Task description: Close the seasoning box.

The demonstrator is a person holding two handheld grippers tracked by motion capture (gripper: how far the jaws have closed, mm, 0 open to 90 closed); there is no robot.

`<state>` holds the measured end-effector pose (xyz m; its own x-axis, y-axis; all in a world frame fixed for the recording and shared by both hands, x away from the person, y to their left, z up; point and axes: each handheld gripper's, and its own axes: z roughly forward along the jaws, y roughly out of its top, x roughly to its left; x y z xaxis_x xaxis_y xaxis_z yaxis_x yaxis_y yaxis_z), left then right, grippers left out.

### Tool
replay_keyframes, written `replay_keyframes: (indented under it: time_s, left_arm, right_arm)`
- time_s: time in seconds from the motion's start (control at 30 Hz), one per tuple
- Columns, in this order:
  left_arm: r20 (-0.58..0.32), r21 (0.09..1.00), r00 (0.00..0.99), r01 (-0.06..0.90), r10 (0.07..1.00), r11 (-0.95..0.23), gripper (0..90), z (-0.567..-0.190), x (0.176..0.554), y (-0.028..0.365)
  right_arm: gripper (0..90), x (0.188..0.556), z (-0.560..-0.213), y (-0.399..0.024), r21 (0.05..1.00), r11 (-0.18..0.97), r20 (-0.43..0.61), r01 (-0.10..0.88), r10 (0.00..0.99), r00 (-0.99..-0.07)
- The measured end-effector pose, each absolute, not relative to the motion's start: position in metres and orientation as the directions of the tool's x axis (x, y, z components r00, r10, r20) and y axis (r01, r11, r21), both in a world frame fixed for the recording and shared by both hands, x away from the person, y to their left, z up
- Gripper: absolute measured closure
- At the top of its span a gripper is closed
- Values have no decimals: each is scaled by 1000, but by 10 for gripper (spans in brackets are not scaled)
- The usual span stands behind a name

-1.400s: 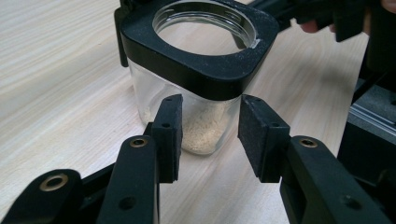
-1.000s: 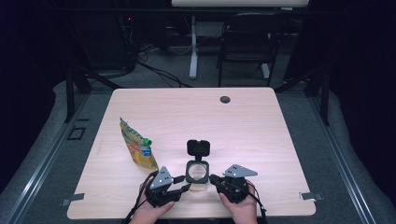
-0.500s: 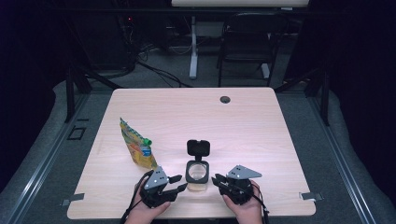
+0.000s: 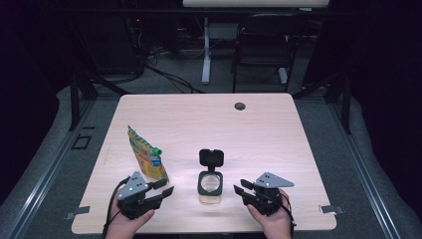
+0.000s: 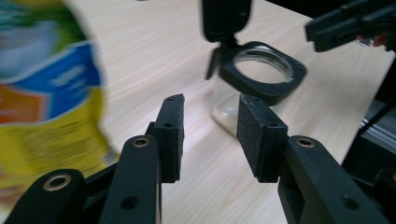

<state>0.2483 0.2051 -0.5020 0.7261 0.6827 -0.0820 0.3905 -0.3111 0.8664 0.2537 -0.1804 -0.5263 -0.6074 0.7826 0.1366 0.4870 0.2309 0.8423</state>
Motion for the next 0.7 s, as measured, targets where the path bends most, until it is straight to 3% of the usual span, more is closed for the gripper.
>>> replay_keyframes:
  time_s: [0.33, 0.7]
  left_arm:
    - [-132, 871, 609, 448, 782, -202, 619, -514, 259, 257]
    - [-118, 853, 557, 481, 822, -204, 609, -525, 266, 272]
  right_arm:
    - [575, 255, -528, -180, 848, 244, 108, 470, 789, -605]
    - [634, 262, -498, -162, 846, 339, 35, 412, 735, -677]
